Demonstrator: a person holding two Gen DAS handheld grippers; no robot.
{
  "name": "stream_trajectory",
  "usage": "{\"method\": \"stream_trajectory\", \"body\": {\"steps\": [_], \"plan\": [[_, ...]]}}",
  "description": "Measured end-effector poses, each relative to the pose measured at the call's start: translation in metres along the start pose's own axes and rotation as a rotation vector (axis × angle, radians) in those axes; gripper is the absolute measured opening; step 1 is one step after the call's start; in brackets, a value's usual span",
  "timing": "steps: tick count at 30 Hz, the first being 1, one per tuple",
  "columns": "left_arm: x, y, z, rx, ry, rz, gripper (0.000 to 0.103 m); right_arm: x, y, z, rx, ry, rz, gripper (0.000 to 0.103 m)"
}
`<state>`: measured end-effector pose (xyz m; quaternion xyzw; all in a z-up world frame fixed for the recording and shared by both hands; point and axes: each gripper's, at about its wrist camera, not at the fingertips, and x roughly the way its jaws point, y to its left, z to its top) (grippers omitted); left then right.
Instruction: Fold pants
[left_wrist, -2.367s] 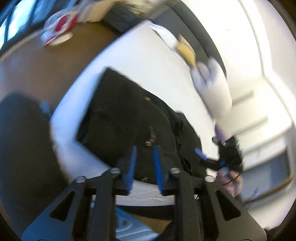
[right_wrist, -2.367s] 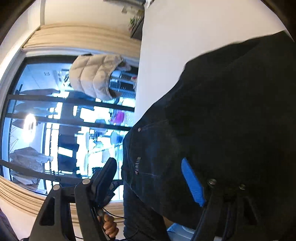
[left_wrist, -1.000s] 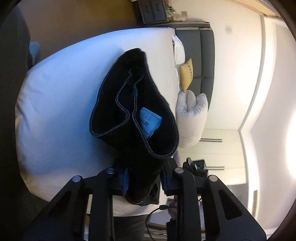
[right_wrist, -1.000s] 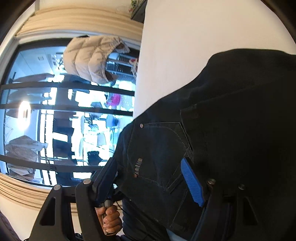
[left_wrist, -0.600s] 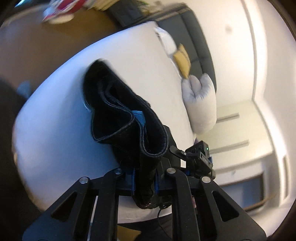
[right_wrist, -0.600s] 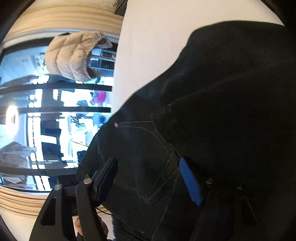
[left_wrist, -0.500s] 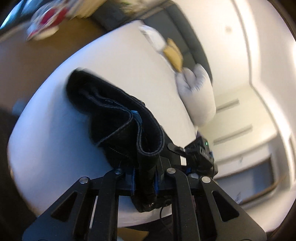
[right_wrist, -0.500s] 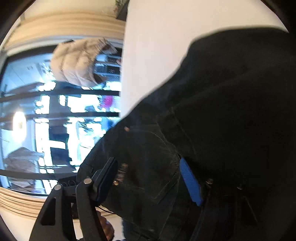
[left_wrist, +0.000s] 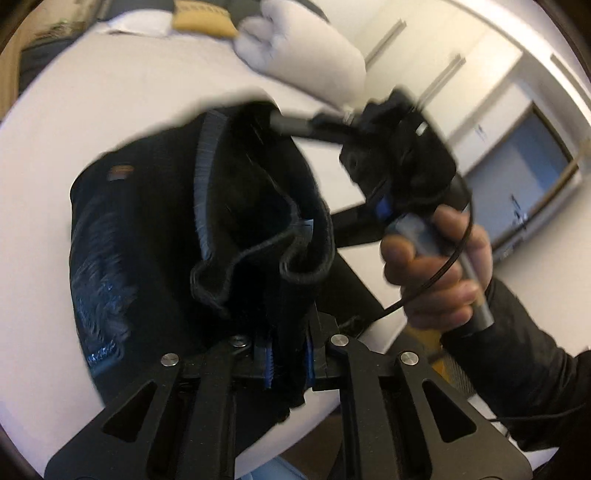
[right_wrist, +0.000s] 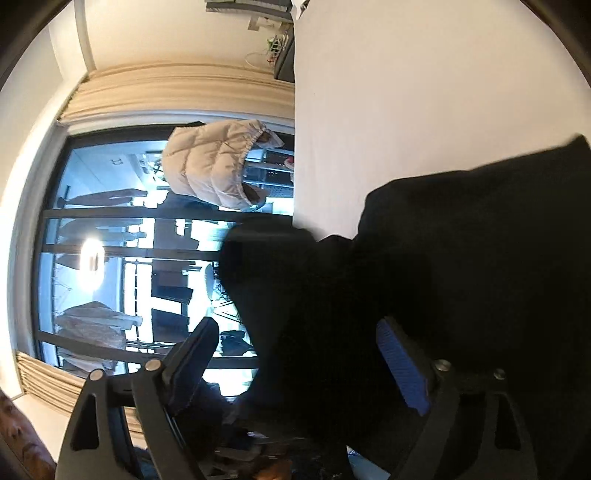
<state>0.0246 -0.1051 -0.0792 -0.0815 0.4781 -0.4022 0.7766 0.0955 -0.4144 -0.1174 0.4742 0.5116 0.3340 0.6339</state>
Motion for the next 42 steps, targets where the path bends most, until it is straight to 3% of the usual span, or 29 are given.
{"method": "stream_trajectory", "body": {"steps": [2,8,11,13,17,19,21,23,26,29,38,42], "plan": [[0.011,-0.008,-0.003,0.015,0.028,-0.004,0.010,-0.011,-0.013,-0.004,0.036,-0.020,-0.025,0.095],[0.032,-0.037,0.003,0.122,0.050,0.065,0.010,-0.042,-0.050,-0.017,0.150,-0.123,0.027,0.095],[0.054,-0.067,0.017,0.240,0.073,0.137,0.010,-0.032,-0.034,-0.016,0.092,-0.084,-0.054,0.095],[0.067,-0.090,0.008,0.336,0.084,0.191,0.010,-0.025,-0.020,-0.014,0.047,-0.047,-0.140,0.092],[0.094,-0.122,-0.005,0.466,0.101,0.272,0.010,-0.015,-0.003,-0.006,-0.032,0.020,-0.344,0.072],[0.103,-0.129,-0.008,0.500,0.109,0.295,0.011,-0.012,-0.004,-0.001,-0.039,0.042,-0.406,0.061],[0.114,-0.140,-0.013,0.533,0.123,0.316,0.011,-0.013,-0.009,0.003,-0.033,0.046,-0.423,0.048],[0.121,-0.146,-0.016,0.560,0.130,0.329,0.010,-0.018,-0.013,0.005,-0.025,0.041,-0.426,0.045],[0.123,-0.155,-0.025,0.618,0.133,0.350,0.011,-0.026,-0.022,0.004,-0.002,0.023,-0.458,0.030],[0.136,-0.166,-0.033,0.658,0.146,0.358,0.011,-0.035,-0.029,0.002,0.006,0.013,-0.478,0.018],[0.160,-0.178,-0.026,0.619,0.145,0.310,0.011,-0.042,-0.019,0.005,-0.084,0.000,-0.527,0.014],[0.172,-0.201,-0.013,0.629,0.129,0.275,0.011,-0.057,-0.015,0.011,-0.093,-0.030,-0.543,0.013]]}}
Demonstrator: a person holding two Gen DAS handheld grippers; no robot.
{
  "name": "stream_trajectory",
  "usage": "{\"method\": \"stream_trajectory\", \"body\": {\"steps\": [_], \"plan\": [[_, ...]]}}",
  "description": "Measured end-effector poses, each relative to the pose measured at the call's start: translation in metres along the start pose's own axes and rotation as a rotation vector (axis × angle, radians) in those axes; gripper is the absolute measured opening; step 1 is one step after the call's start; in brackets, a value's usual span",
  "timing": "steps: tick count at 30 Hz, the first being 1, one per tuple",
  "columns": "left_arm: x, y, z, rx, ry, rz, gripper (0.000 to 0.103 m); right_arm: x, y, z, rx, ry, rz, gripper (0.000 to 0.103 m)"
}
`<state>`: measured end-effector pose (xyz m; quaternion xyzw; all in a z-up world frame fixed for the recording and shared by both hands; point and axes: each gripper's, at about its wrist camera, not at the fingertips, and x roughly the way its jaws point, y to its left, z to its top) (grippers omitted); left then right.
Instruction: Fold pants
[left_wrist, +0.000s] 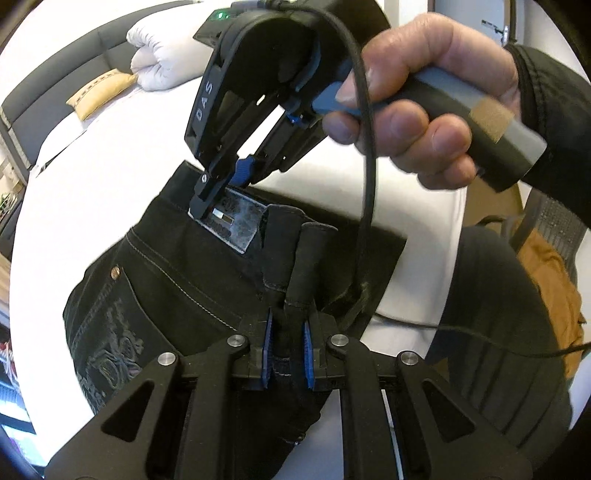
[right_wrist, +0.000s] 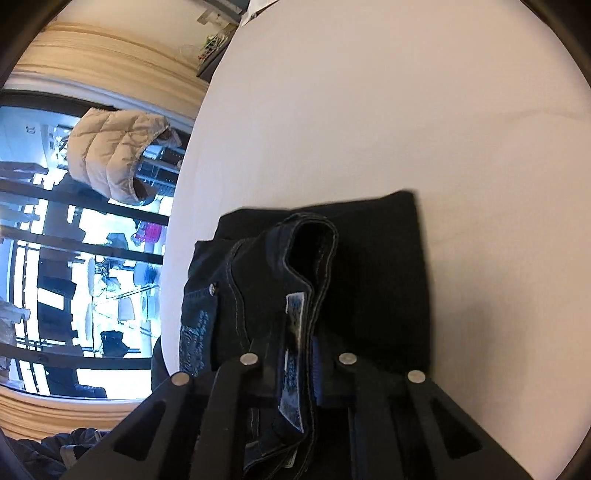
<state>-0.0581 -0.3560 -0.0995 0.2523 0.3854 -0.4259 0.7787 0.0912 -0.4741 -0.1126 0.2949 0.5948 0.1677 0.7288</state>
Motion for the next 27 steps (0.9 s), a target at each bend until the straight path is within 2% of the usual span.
{"method": "stream_trajectory", "body": {"steps": [5,11,16,18,19,20,22,25,27], "plan": [[0.015,-0.021,0.025,0.027,-0.009,-0.019,0.011,-0.012,-0.023,0.006,0.028,-0.004,-0.017,0.013],[0.038,-0.025,0.033,0.017,0.028,-0.034,0.011,-0.001,-0.047,0.007,0.056,0.010,0.008,0.013],[0.036,-0.003,0.027,-0.047,0.047,-0.080,0.018,0.002,-0.067,0.002,0.102,-0.008,0.109,0.017],[0.024,0.009,0.025,-0.122,0.057,-0.156,0.024,-0.006,-0.066,-0.001,0.107,-0.022,0.099,0.024],[0.015,0.013,0.023,-0.149,0.049,-0.183,0.031,-0.012,-0.064,-0.003,0.097,-0.035,0.078,0.026],[0.004,0.021,0.020,-0.185,0.026,-0.208,0.049,-0.020,-0.062,-0.005,0.087,-0.055,0.039,0.032],[-0.026,0.038,0.011,-0.237,-0.041,-0.220,0.073,-0.039,-0.059,-0.012,0.080,-0.091,-0.026,0.032],[-0.048,0.073,0.004,-0.304,-0.099,-0.198,0.073,-0.062,-0.046,-0.023,0.065,-0.143,0.049,0.032],[-0.044,0.106,0.000,-0.365,-0.121,-0.160,0.073,-0.063,-0.028,-0.029,0.027,-0.148,0.103,0.032]]}}
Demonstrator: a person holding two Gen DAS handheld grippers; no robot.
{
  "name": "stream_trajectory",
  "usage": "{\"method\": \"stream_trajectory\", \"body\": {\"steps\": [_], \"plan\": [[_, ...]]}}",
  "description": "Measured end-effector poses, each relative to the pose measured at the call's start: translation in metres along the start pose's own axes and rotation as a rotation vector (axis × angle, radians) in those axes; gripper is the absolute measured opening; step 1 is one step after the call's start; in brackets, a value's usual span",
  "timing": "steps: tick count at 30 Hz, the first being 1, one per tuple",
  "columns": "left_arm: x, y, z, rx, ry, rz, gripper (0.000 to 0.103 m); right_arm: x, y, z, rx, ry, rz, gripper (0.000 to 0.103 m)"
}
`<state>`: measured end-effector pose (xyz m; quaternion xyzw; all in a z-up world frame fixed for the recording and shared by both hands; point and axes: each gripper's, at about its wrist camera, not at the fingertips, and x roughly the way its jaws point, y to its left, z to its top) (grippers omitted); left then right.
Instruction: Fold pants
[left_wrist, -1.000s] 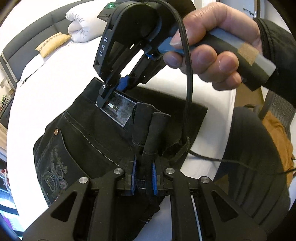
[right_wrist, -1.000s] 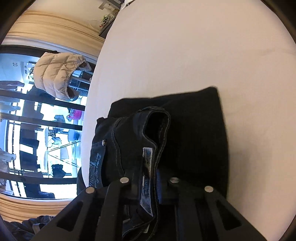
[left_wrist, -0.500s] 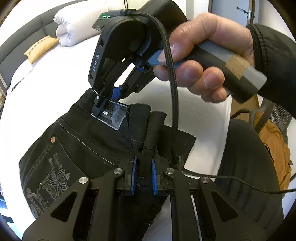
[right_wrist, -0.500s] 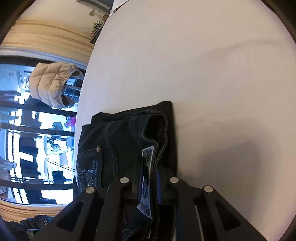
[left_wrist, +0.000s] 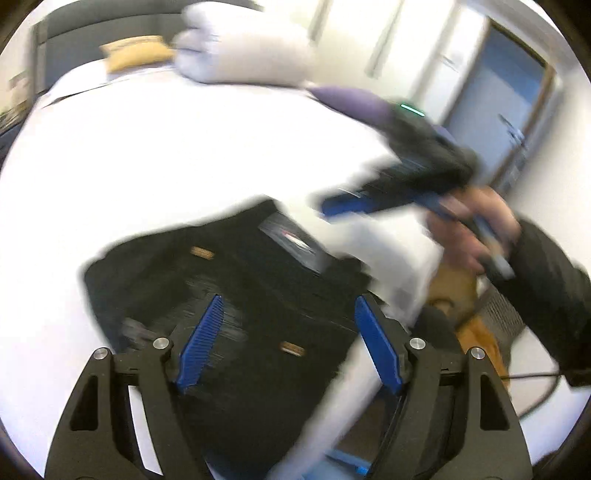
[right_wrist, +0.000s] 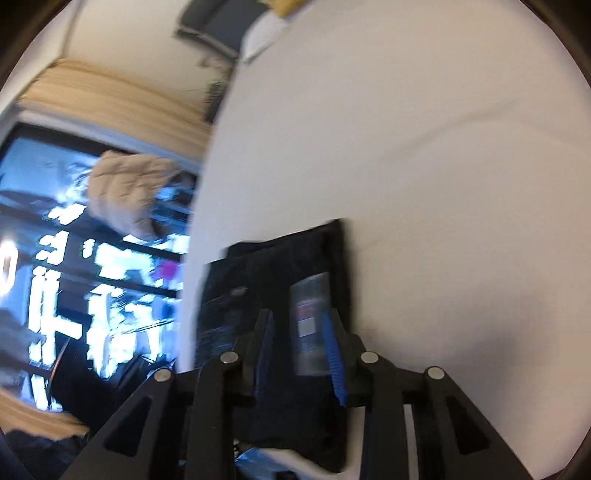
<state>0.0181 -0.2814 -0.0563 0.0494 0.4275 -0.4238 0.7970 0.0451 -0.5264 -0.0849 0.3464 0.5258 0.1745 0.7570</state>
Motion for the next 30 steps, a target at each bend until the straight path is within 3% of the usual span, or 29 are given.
{"method": "stream_trajectory", "body": {"steps": [3,5,7,8,9,13,20,23,30], "plan": [[0.033,0.053,0.013,-0.126,0.002,-0.022,0.073,0.021,0.019,-0.010,-0.046,0.048,0.002,0.032],[0.043,0.081,0.025,-0.158,0.027,-0.021,0.072,0.040,0.018,-0.016,-0.030,0.087,-0.009,0.032],[0.068,0.098,0.020,-0.188,0.085,-0.023,0.065,0.058,0.007,-0.023,-0.001,0.120,-0.059,0.018],[0.074,0.107,0.017,-0.215,0.114,-0.031,0.057,0.062,0.004,-0.026,0.006,0.126,-0.074,0.004],[0.077,0.108,0.010,-0.220,0.118,-0.026,0.055,0.064,0.000,-0.029,0.011,0.121,-0.087,0.000],[0.055,0.084,-0.018,-0.174,0.082,-0.015,0.055,0.060,-0.009,-0.039,0.036,0.089,-0.053,0.000],[0.035,0.009,-0.076,0.074,0.084,0.087,0.055,0.053,-0.006,-0.050,0.028,0.054,-0.060,0.000],[0.034,0.015,-0.081,0.054,0.079,0.067,0.055,0.047,-0.002,-0.056,0.003,0.049,-0.042,0.002],[0.030,0.033,-0.086,0.052,0.046,0.029,0.055,0.044,-0.034,-0.064,0.041,0.005,0.068,0.000]]}}
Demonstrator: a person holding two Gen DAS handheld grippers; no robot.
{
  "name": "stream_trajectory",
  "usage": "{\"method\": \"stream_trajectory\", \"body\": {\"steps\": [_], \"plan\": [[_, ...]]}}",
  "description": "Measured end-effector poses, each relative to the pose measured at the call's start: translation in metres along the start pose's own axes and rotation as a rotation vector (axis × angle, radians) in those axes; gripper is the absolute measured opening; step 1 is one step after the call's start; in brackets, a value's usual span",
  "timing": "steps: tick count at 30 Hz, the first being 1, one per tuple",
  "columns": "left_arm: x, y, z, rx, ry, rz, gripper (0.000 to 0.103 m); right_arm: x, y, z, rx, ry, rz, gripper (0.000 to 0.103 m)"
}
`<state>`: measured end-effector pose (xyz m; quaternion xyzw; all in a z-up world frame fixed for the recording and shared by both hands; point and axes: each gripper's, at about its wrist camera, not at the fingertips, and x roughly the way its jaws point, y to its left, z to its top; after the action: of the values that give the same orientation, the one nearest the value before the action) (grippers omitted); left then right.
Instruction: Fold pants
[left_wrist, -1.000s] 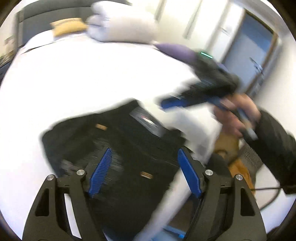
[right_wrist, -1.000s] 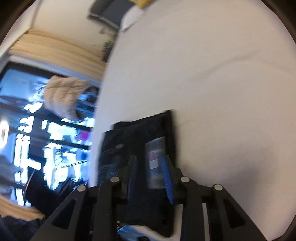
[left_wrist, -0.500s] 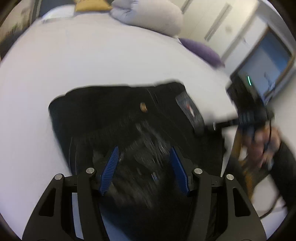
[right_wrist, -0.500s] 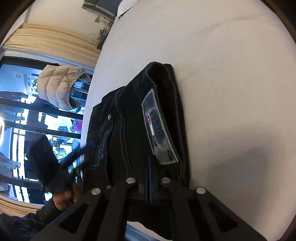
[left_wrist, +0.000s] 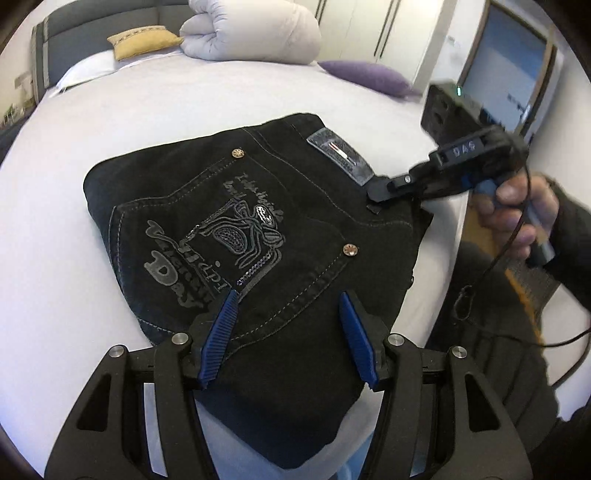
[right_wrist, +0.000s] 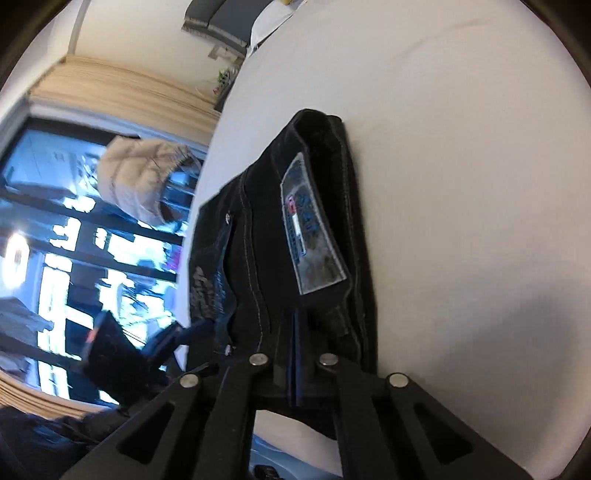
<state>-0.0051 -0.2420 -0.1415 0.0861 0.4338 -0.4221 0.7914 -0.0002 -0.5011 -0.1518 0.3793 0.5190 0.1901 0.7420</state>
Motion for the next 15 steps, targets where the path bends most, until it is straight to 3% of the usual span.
{"method": "stream_trajectory", "body": {"steps": [1,2,3,4,5,7,9,12,15], "plan": [[-0.008,0.002,0.005,-0.016,0.001,-0.012,0.056,-0.002,0.001,0.001,0.014,-0.003,0.014,0.001],[-0.019,0.004,0.007,-0.025,-0.006,-0.014,0.056,-0.007,0.006,0.001,0.005,-0.016,0.020,0.014],[-0.028,0.005,0.011,-0.037,-0.020,-0.016,0.056,-0.014,0.012,0.001,-0.009,-0.037,0.023,0.040],[-0.044,0.009,0.013,-0.059,-0.053,-0.020,0.058,-0.025,0.017,0.004,-0.018,-0.075,0.037,0.051],[-0.060,0.017,0.015,-0.089,-0.098,-0.032,0.067,-0.033,0.018,0.006,-0.015,-0.101,0.055,0.066],[-0.077,0.040,0.018,-0.185,-0.163,-0.070,0.084,-0.043,0.019,0.015,-0.007,-0.137,0.089,0.068],[-0.070,0.068,0.019,-0.304,-0.151,-0.155,0.085,-0.042,0.017,0.028,0.012,-0.131,0.131,0.067],[-0.051,0.106,0.020,-0.496,-0.136,-0.333,0.083,-0.028,0.018,0.042,0.014,-0.094,0.193,0.061],[-0.040,0.117,0.022,-0.529,-0.127,-0.400,0.062,-0.007,0.018,0.050,0.005,-0.036,0.192,0.060]]}}
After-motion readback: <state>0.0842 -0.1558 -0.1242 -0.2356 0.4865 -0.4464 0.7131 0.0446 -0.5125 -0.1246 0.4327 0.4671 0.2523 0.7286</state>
